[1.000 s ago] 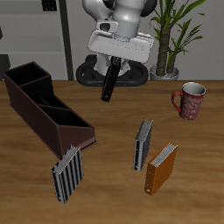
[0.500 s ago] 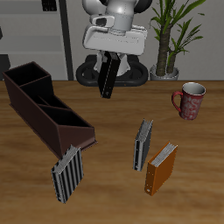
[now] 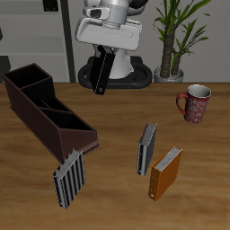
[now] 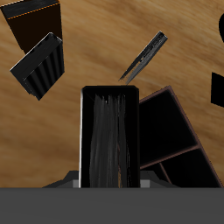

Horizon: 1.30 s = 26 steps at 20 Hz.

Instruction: Place the black book into the right desk caddy's left compartment

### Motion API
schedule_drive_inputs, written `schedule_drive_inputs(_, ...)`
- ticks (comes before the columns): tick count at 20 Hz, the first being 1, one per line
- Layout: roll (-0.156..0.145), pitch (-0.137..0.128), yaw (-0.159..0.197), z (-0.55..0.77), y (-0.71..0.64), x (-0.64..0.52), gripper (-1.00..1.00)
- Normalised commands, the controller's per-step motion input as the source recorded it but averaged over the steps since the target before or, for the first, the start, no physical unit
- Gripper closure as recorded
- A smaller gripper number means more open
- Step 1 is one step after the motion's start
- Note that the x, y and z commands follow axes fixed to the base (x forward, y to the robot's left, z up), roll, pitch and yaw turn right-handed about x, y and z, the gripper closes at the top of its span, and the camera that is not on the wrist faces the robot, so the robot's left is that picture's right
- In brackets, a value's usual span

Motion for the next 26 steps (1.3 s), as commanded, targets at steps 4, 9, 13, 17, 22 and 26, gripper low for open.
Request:
schedule_drive_inputs(4,-0.068,-0.065,-0.058,0.29,-0.26,0.0,1.0)
schedule_drive_inputs(9,-0.05,-0.028,-0.046,0.13,-0.2,0.08,1.0)
schedule_drive_inputs(13,-0.039,0.001,-0.018,0.04,-0.12,0.1,1.0)
schedule_drive_inputs(17,-0.028,-0.004,-0.026,0.05,-0.07,0.1,1.0)
schedule_drive_inputs(22,-0.034,0.003,-0.036,0.01,-0.11,0.13,1.0)
schedule_drive_inputs(26,-0.021,-0.002,-0.03,0.01,-0.07,0.06,1.0)
